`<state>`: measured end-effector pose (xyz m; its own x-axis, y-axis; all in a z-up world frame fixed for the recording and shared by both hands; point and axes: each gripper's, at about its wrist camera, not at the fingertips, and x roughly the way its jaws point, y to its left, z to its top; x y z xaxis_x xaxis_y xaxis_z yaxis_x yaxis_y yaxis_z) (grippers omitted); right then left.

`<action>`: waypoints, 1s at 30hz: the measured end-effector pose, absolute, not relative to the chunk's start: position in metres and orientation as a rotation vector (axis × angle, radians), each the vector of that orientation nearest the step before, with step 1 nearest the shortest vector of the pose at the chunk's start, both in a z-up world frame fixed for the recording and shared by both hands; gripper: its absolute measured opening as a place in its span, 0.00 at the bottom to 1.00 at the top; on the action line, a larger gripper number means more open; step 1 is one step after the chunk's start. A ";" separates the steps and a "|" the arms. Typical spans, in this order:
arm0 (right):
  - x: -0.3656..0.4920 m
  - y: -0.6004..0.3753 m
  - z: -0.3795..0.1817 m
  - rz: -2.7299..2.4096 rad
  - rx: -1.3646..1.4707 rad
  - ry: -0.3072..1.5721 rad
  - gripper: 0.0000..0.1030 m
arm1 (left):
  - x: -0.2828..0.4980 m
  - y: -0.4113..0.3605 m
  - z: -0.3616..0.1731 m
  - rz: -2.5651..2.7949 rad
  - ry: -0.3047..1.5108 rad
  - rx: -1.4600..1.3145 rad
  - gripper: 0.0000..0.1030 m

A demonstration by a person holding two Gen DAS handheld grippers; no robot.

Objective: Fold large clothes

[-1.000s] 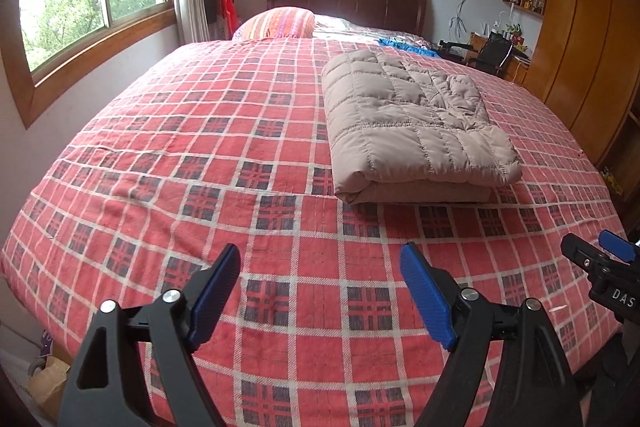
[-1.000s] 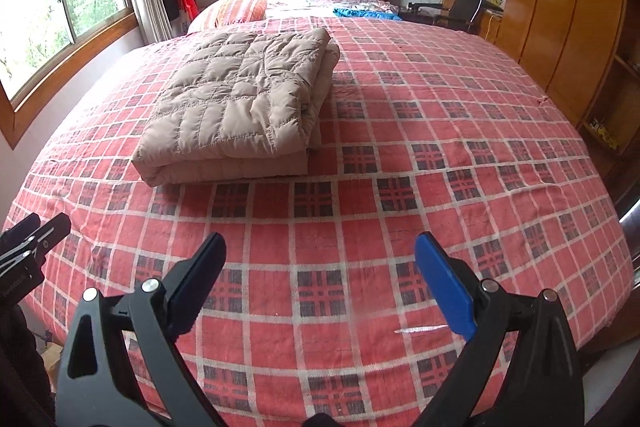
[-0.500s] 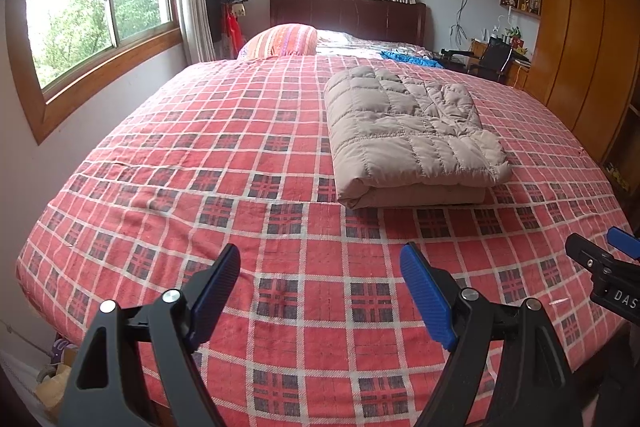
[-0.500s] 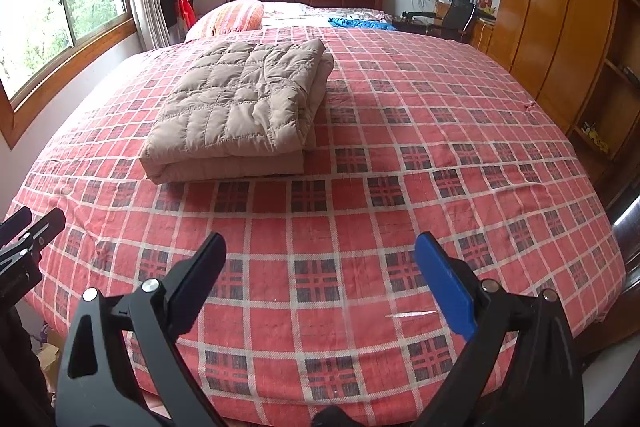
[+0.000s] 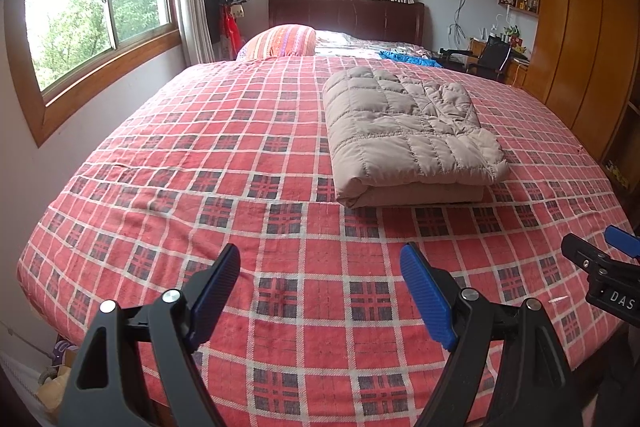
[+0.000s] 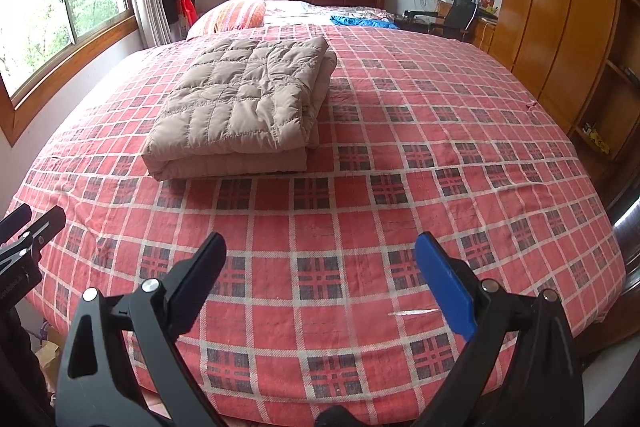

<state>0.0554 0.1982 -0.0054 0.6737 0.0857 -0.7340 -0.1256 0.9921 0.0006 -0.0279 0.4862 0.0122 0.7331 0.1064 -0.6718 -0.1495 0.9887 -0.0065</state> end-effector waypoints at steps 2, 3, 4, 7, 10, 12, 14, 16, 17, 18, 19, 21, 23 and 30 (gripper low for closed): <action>0.056 0.198 -0.006 0.118 -0.052 0.824 0.92 | -0.028 0.486 0.012 0.141 0.735 -0.061 0.80; 0.056 0.198 -0.006 0.118 -0.052 0.825 0.92 | -0.028 0.486 0.012 0.141 0.735 -0.061 0.80; 0.055 0.198 -0.006 0.118 -0.052 0.826 0.92 | -0.028 0.486 0.012 0.140 0.735 -0.061 0.80; 0.056 0.198 -0.006 0.119 -0.054 0.826 0.92 | -0.028 0.486 0.011 0.137 0.737 -0.060 0.80; 0.057 0.198 -0.006 0.123 -0.056 0.829 0.92 | -0.028 0.486 0.011 0.134 0.741 -0.059 0.80; 0.058 0.198 -0.007 0.126 -0.056 0.831 0.92 | -0.028 0.486 0.010 0.134 0.742 -0.058 0.80; 0.059 0.197 -0.007 0.127 -0.057 0.832 0.92 | -0.027 0.486 0.010 0.134 0.743 -0.057 0.80; 0.059 0.196 -0.008 0.128 -0.056 0.833 0.92 | -0.028 0.486 0.010 0.134 0.743 -0.058 0.80; 0.059 0.197 -0.008 0.128 -0.055 0.833 0.92 | -0.028 0.485 0.010 0.134 0.743 -0.057 0.80; 0.059 0.197 -0.007 0.127 -0.057 0.832 0.92 | -0.028 0.485 0.011 0.134 0.743 -0.058 0.80; 0.059 0.196 -0.007 0.128 -0.057 0.832 0.92 | -0.028 0.485 0.011 0.134 0.743 -0.057 0.80; 0.060 0.196 -0.007 0.129 -0.056 0.834 0.92 | -0.028 0.485 0.010 0.132 0.743 -0.056 0.80; 0.059 0.196 -0.007 0.129 -0.058 0.833 0.92 | -0.027 0.485 0.010 0.130 0.743 -0.054 0.80; 0.061 0.196 -0.010 0.131 -0.056 0.837 0.92 | -0.027 0.484 0.009 0.130 0.744 -0.053 0.80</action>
<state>0.0608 0.1957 -0.0100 0.6620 0.0937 -0.7436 -0.1376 0.9905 0.0024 -0.0269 0.4842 0.0093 0.7282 0.0993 -0.6782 -0.1365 0.9906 -0.0016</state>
